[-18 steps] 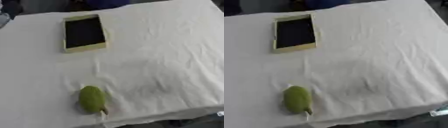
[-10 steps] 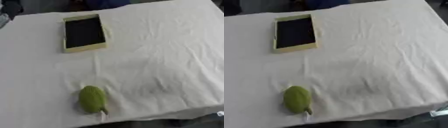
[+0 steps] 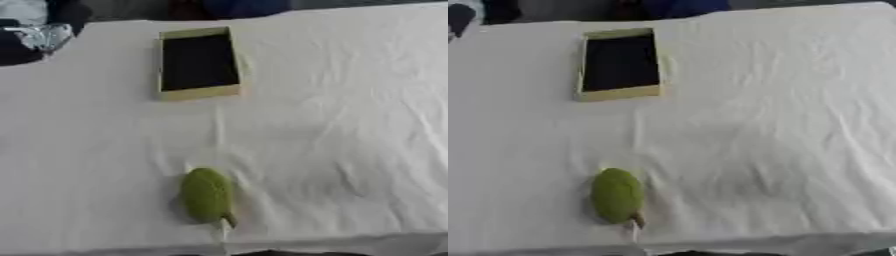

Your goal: Pick up objects on the table and place them in the box.

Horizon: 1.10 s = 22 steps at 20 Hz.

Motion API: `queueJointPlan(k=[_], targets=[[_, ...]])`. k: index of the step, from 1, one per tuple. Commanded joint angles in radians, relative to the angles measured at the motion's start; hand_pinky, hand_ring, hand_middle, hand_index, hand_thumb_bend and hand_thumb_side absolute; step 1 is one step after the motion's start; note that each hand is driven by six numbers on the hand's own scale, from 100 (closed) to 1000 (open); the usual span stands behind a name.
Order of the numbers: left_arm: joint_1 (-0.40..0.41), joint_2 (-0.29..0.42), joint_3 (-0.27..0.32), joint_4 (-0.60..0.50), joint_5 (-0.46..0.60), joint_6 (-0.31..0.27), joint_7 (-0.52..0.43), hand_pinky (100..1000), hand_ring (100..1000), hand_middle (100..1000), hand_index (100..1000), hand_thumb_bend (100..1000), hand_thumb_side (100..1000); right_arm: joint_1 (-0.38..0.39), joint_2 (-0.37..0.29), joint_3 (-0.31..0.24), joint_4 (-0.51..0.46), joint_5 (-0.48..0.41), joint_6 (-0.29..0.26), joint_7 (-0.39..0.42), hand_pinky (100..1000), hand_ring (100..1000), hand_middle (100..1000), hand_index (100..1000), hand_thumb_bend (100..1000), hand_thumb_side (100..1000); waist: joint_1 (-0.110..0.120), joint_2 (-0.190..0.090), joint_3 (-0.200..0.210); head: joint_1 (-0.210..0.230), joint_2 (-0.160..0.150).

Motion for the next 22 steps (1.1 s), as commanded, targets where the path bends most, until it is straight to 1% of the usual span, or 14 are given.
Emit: queueJointPlan(k=[1,3,6,10,15,18,22], targets=[[-0.024,0.045,-0.038,-0.015,0.005,0.003,-0.093,748,821,713,861,416,100,-0.005,-0.03,-0.006,-0.02,0.0,0.003,0.002,732,568,604,909,100,613,0.0,-0.022,-0.002,0.015,0.005],[-0.037,0.05,-0.071,-0.015,0.009,0.004,-0.16,750,822,715,863,410,100,-0.004,-0.03,-0.005,-0.02,0.0,0.004,0.002,732,568,604,909,100,613,0.001,-0.025,-0.003,0.015,0.005],[-0.065,0.06,-0.143,-0.015,0.02,0.006,-0.27,750,824,716,865,407,100,-0.004,-0.031,-0.002,-0.021,-0.001,0.009,0.002,732,568,604,909,100,614,0.004,-0.031,-0.006,0.013,0.005],[-0.097,0.061,-0.223,-0.015,0.063,0.034,-0.377,747,829,718,865,404,100,-0.004,-0.029,0.002,-0.021,-0.001,0.015,0.004,732,568,604,909,100,614,0.006,-0.036,-0.008,0.007,0.005],[-0.131,0.048,-0.301,-0.015,0.105,0.072,-0.472,751,840,727,877,429,100,-0.005,-0.03,0.006,-0.019,-0.003,0.017,0.007,732,568,603,909,100,614,0.005,-0.039,-0.01,-0.003,0.005],[-0.146,0.044,-0.343,-0.015,0.133,0.082,-0.517,755,845,734,883,458,100,-0.004,-0.03,0.007,-0.017,-0.004,0.017,0.009,732,568,603,909,100,614,0.005,-0.042,-0.01,-0.006,0.005],[-0.158,0.039,-0.378,-0.015,0.127,0.074,-0.564,756,848,740,885,480,100,-0.004,-0.028,0.009,-0.016,-0.004,0.02,0.012,731,568,603,909,100,613,0.005,-0.045,-0.01,-0.009,0.005]])
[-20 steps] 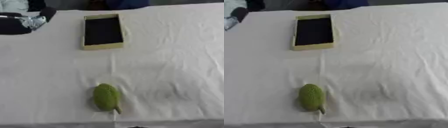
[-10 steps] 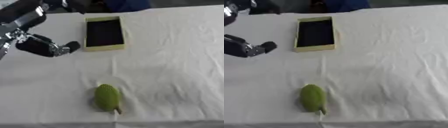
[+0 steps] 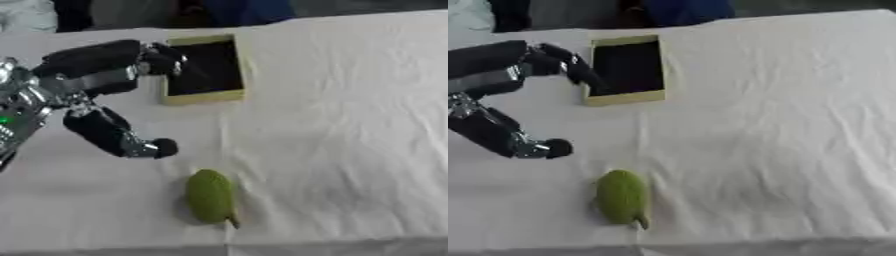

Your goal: Pick up objects on the table and place them in the box.

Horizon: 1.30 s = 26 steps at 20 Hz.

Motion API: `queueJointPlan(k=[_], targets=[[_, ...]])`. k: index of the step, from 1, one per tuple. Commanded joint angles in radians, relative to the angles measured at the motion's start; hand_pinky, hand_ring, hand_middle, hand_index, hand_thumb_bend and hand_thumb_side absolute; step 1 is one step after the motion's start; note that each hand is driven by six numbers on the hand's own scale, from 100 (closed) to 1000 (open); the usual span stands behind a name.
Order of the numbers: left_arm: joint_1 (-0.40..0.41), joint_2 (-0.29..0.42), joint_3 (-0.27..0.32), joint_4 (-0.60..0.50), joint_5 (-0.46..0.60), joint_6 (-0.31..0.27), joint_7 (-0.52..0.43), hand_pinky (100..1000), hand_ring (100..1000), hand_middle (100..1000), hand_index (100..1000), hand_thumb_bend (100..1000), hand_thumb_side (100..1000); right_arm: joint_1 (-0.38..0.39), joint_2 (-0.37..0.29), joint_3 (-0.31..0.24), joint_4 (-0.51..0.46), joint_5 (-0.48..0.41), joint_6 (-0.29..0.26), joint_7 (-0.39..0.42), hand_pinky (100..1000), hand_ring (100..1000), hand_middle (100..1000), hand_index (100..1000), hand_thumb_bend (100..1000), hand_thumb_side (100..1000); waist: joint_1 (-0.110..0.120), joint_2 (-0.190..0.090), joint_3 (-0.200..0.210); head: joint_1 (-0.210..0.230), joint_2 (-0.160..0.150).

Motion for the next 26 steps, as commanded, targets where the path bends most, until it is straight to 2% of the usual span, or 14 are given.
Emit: queueJointPlan(k=[1,11,20,26], targets=[[-0.019,0.011,-0.017,-0.015,-0.003,-0.004,-0.033,756,849,740,886,480,100,-0.007,-0.028,-0.002,-0.015,-0.004,0.002,0.003,731,568,603,909,100,613,-0.004,-0.016,0.001,-0.006,0.005],[-0.02,-0.007,-0.069,-0.015,-0.033,0.009,-0.1,763,858,754,894,528,100,-0.007,-0.027,0.0,-0.012,-0.004,0.004,0.008,731,567,603,909,100,612,-0.004,-0.016,0.001,-0.008,0.005],[-0.019,-0.022,-0.098,-0.015,-0.163,0.008,-0.158,778,872,787,912,608,100,-0.004,-0.025,0.001,-0.013,-0.004,0.008,0.007,731,567,603,909,100,613,-0.004,-0.02,0.003,-0.009,0.005],[-0.027,-0.054,-0.122,-0.015,-0.221,0.029,-0.173,772,866,780,905,613,100,-0.003,-0.023,0.002,-0.014,-0.004,0.01,0.008,731,568,603,909,100,613,-0.004,-0.02,0.003,-0.008,0.005]])
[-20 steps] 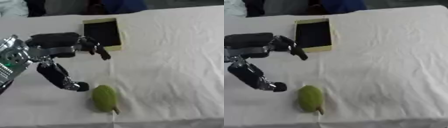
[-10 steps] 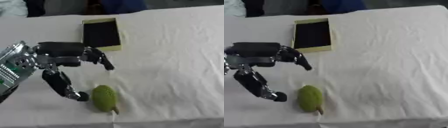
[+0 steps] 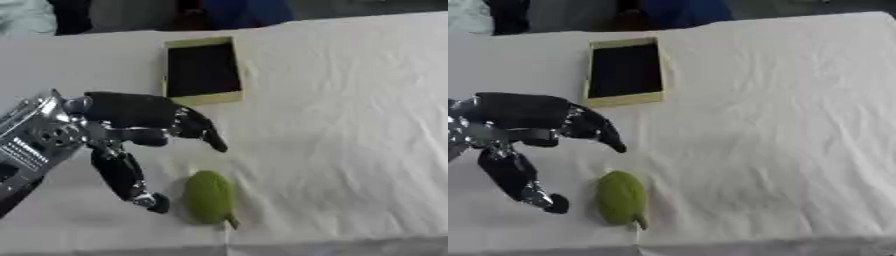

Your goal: Pick up objects on the table and place them in the box.

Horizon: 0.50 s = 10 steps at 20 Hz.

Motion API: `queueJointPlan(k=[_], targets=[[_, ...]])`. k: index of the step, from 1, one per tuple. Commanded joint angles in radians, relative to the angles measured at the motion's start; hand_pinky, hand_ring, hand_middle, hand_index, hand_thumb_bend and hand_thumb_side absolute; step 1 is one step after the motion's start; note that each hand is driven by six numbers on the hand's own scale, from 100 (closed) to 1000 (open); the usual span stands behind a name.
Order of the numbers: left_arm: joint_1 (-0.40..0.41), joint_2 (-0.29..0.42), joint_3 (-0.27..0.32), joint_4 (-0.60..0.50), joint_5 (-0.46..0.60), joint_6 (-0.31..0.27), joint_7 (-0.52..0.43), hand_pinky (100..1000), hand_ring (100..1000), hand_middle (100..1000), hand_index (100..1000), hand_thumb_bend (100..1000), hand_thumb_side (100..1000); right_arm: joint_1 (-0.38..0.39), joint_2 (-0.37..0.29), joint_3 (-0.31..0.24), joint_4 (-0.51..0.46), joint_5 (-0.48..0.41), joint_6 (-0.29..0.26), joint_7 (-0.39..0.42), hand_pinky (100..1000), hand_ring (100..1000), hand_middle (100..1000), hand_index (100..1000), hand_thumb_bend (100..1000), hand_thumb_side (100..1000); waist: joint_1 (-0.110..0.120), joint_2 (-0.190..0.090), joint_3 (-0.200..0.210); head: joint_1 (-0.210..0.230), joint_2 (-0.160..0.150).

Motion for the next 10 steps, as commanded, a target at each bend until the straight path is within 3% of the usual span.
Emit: queueJointPlan(k=[1,10], targets=[[-0.02,-0.003,-0.002,-0.015,-0.023,0.007,-0.004,771,864,780,905,612,100,-0.004,-0.022,-0.001,-0.015,-0.004,0.002,0.0,731,568,603,909,100,613,-0.004,-0.016,0.0,-0.001,0.005],[-0.024,-0.038,-0.017,-0.015,-0.105,-0.003,0.002,753,844,777,904,584,100,-0.008,-0.022,0.002,-0.016,-0.005,0.002,0.004,732,569,603,909,100,612,-0.006,-0.01,-0.002,-0.007,0.005]])
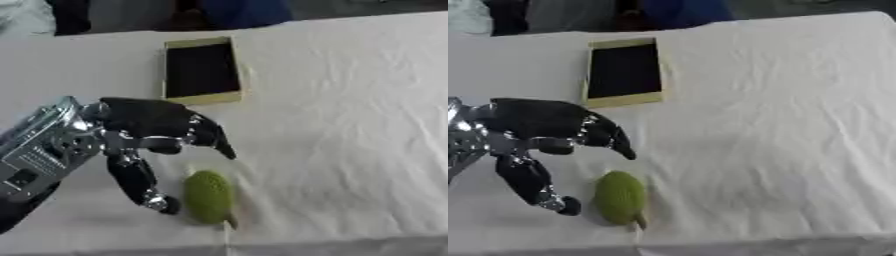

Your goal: Pick up objects on the table and place them in the box.

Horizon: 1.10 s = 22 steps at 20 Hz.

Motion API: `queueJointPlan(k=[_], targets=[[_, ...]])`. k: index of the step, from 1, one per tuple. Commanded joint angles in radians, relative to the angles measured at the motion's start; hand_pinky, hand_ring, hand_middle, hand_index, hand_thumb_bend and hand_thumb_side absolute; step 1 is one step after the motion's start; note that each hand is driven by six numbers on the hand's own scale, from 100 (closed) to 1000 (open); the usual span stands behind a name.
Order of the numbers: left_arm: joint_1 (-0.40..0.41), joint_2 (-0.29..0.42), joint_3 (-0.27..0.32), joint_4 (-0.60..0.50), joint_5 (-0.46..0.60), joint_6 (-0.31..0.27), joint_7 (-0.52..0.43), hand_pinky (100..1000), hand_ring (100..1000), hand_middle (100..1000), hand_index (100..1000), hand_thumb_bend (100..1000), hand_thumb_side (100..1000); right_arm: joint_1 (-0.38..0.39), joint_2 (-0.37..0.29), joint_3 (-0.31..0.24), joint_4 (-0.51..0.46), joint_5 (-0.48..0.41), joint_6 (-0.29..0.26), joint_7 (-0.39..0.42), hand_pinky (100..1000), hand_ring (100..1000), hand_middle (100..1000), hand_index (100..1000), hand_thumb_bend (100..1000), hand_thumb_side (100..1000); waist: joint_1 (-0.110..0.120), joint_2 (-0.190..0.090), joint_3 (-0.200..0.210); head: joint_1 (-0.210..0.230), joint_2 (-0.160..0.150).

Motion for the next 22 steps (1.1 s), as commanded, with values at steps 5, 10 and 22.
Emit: queueJointPlan(k=[5,10,22], targets=[[-0.01,-0.01,-0.002,-0.015,-0.072,-0.009,-0.009,750,841,783,905,582,100,-0.011,-0.022,-0.001,-0.015,-0.007,-0.001,0.006,732,569,603,909,100,611,-0.008,-0.008,0.0,-0.003,0.005],[0.0,-0.022,-0.008,-0.015,-0.092,-0.004,-0.021,753,851,791,908,535,100,-0.014,-0.022,0.001,-0.014,-0.008,-0.001,0.008,732,569,602,909,100,612,-0.008,-0.006,0.0,-0.003,0.005],[0.021,-0.035,-0.03,0.032,-0.091,-0.017,0.012,755,876,813,928,452,100,-0.014,-0.018,0.001,-0.018,-0.008,0.006,0.005,732,569,602,909,100,613,-0.005,-0.006,-0.005,-0.004,0.005]])
